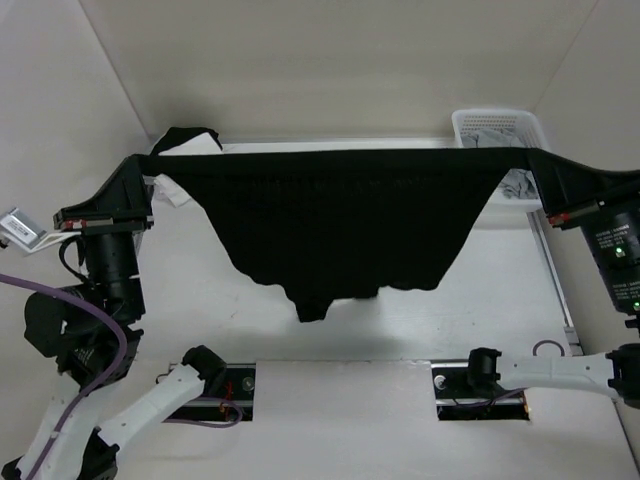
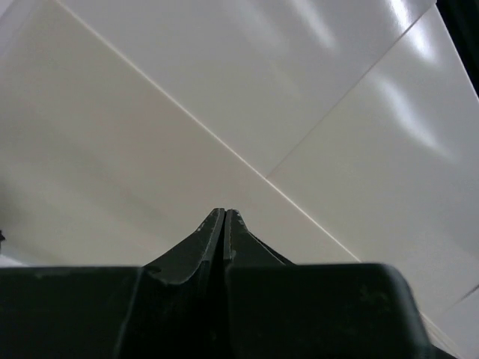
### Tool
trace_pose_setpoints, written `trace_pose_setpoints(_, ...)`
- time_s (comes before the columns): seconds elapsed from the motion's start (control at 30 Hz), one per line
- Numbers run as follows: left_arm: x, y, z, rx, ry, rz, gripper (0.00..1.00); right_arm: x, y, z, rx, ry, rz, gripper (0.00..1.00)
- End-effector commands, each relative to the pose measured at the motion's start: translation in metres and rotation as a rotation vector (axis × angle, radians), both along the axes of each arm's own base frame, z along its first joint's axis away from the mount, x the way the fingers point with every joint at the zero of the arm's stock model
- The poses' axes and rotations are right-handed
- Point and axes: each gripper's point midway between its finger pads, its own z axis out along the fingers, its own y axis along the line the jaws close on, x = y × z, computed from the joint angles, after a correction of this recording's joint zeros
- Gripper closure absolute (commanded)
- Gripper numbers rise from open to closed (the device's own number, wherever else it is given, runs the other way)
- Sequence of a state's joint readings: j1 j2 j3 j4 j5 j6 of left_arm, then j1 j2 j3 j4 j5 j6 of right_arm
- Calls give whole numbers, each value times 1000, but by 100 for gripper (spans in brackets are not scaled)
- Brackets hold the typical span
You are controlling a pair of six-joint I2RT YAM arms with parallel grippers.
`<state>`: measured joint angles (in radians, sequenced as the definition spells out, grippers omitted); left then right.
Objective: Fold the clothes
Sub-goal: Flatten the tank top out
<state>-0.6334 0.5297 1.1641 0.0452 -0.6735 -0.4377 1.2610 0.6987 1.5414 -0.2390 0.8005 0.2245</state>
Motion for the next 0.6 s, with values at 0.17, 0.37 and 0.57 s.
trace_pose_setpoints(0.17, 105, -15, -21, 138, 123, 259, 100, 114, 77, -20, -366, -32, -328, 100)
trace_pose_setpoints(0.37, 214, -21, -83, 169, 300, 231, 100, 237, 87, -75, -361, 104, -204, 100)
trace_pose_setpoints(0.57, 261, -1, -48, 136, 282, 204, 100, 304, 86, -57, -342, 131, -180, 100)
